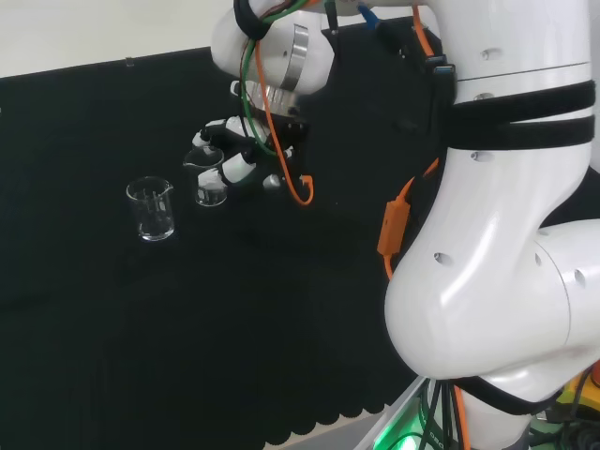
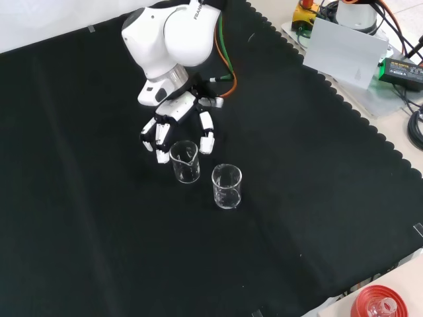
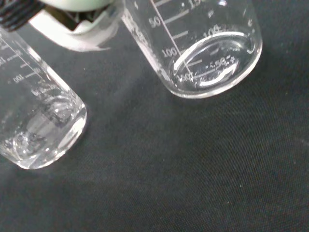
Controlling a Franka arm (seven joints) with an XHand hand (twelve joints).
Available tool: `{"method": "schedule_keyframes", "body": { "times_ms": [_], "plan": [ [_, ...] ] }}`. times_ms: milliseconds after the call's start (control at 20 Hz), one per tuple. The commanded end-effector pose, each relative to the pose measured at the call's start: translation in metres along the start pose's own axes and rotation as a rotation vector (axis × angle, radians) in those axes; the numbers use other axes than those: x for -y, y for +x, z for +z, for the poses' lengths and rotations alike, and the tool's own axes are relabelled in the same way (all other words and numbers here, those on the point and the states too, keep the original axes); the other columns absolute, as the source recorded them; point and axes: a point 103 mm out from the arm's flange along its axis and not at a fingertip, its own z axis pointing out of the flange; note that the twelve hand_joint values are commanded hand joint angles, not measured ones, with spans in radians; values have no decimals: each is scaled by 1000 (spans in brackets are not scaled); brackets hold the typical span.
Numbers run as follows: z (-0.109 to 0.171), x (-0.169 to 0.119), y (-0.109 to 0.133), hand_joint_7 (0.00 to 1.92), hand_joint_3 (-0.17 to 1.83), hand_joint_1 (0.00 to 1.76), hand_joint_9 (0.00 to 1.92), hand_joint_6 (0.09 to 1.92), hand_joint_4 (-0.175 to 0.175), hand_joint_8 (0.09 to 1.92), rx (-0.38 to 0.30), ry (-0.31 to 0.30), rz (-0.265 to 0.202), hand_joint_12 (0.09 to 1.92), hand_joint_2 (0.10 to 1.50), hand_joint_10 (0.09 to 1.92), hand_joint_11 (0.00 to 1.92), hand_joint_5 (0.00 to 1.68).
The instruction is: Place the beaker back on the table.
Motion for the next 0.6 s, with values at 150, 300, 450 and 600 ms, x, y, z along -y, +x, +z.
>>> {"method": "schedule_keyframes", "body": {
  "times_ms": [150, 300, 450, 600],
  "plan": [
    [-31, 27, 3, 687, 436, 800, 737, 453, -71, 87, 15, -49, 23, 1319, 584, 87, 0, 375],
    [-39, 37, 6, 687, 433, 799, 736, 450, -70, 87, 20, -67, 23, 1316, 585, 87, 0, 376],
    [-47, 49, 8, 686, 431, 799, 736, 447, -70, 87, 29, -82, 25, 1313, 587, 87, 0, 378],
    [-54, 59, 9, 686, 429, 799, 737, 445, -70, 87, 32, -95, 28, 1311, 589, 87, 0, 380]
  ]
}}
